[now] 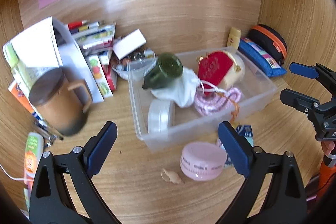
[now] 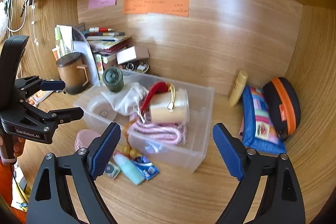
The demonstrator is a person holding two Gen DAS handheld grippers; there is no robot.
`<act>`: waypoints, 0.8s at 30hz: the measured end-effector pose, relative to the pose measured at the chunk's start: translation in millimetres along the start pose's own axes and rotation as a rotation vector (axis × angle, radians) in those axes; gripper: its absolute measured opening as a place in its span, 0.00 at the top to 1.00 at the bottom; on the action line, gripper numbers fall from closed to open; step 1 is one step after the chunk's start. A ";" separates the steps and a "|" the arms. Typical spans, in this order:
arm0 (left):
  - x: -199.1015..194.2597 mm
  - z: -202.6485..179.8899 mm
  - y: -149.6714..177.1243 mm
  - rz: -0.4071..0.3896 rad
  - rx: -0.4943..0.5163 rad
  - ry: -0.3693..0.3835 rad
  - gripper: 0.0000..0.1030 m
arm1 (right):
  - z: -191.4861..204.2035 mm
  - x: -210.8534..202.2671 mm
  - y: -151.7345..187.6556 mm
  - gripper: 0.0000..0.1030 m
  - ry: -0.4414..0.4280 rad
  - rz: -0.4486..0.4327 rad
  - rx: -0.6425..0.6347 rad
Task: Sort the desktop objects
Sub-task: 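Grasp the pink round compact with left tool while right tool grasps the gourd-bead cord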
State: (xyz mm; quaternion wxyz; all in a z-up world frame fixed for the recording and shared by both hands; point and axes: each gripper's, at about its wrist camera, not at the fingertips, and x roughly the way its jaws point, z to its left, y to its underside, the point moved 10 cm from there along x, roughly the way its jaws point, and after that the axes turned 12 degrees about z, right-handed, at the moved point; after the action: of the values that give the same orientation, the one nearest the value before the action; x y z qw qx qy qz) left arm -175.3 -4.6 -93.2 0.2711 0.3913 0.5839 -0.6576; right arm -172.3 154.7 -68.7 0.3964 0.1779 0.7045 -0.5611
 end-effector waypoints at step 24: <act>61.4 -31.2 44.3 0.152 0.045 0.096 0.05 | 18.4 65.4 49.2 0.15 -0.082 0.196 0.064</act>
State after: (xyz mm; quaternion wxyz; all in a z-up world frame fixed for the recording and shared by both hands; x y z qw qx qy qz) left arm -166.6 24.6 -169.3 0.2831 0.4716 0.5498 -0.6287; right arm -172.2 139.9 -151.3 0.4723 0.2354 0.6487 -0.5484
